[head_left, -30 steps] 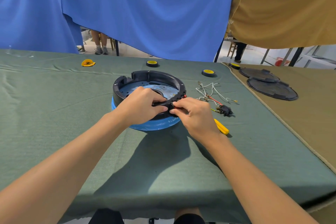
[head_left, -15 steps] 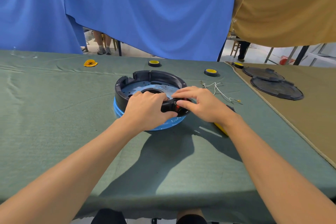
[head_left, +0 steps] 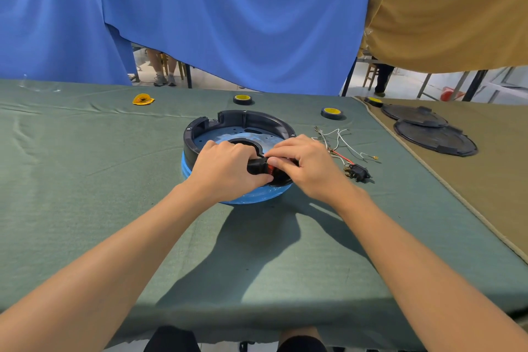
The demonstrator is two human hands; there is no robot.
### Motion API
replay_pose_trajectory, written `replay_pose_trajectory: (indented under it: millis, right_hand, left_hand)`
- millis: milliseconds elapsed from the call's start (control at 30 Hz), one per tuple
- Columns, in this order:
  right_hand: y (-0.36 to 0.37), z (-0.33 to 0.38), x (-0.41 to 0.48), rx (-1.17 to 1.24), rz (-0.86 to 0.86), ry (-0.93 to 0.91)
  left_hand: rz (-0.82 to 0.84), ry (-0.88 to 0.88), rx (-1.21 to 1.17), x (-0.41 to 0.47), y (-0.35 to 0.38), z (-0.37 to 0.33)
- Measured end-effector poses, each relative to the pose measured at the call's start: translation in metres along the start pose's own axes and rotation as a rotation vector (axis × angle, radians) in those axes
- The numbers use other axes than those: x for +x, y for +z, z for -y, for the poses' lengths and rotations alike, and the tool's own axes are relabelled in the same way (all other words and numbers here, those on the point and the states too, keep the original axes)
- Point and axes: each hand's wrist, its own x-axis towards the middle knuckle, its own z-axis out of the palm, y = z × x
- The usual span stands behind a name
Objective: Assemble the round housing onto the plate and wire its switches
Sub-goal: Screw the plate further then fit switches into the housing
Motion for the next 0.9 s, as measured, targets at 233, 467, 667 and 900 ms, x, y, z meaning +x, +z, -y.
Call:
replay_pose_trajectory:
  millis: [233,467,667,900]
  right_hand:
    - [0.001,0.001,-0.002,0.007,-0.004,0.008]
    - [0.003,0.001,-0.002,-0.012,-0.022,0.014]
    - [-0.005,0.003,0.001,0.015,0.057,-0.015]
    - [0.000,0.008,-0.001,0.019,-0.069,0.029]
  left_hand:
    - [0.059,0.019,-0.029,0.003,-0.004,-0.003]
    - [0.076,0.045,-0.055,0.002,-0.006,0.000]
    - [0.072,0.105,-0.170,-0.003,-0.015,0.010]
    - [-0.050,0.146,-0.204,-0.009,-0.014,0.007]
